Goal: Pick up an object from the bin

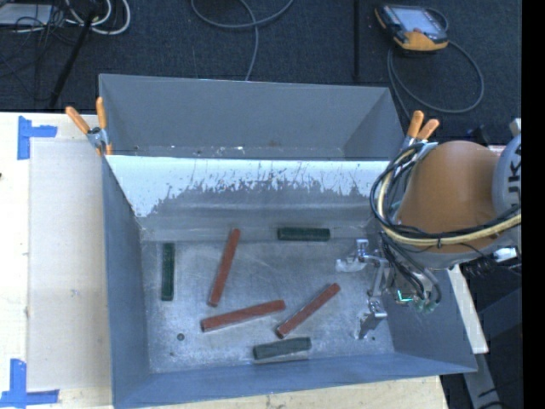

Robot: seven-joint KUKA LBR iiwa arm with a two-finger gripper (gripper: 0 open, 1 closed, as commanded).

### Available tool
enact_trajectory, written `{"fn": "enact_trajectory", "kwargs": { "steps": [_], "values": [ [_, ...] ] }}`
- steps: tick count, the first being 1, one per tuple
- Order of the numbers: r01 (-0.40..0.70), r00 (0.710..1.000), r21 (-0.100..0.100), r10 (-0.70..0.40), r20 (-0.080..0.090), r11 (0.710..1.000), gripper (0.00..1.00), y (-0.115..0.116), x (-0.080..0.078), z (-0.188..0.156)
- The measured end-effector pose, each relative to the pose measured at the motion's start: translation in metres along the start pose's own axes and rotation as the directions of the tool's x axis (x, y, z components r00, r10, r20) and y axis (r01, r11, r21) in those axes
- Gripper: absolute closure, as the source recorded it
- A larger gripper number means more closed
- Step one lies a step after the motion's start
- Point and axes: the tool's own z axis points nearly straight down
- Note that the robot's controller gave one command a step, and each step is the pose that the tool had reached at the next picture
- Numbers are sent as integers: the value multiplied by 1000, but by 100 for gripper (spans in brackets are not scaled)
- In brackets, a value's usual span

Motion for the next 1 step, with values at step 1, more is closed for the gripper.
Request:
{"fn": "enact_trajectory", "kwargs": {
  "steps": [1],
  "values": [
    [2, 1000, 1, -2, 8, 1000, 0, 0, -2, -4]
  ]
}}
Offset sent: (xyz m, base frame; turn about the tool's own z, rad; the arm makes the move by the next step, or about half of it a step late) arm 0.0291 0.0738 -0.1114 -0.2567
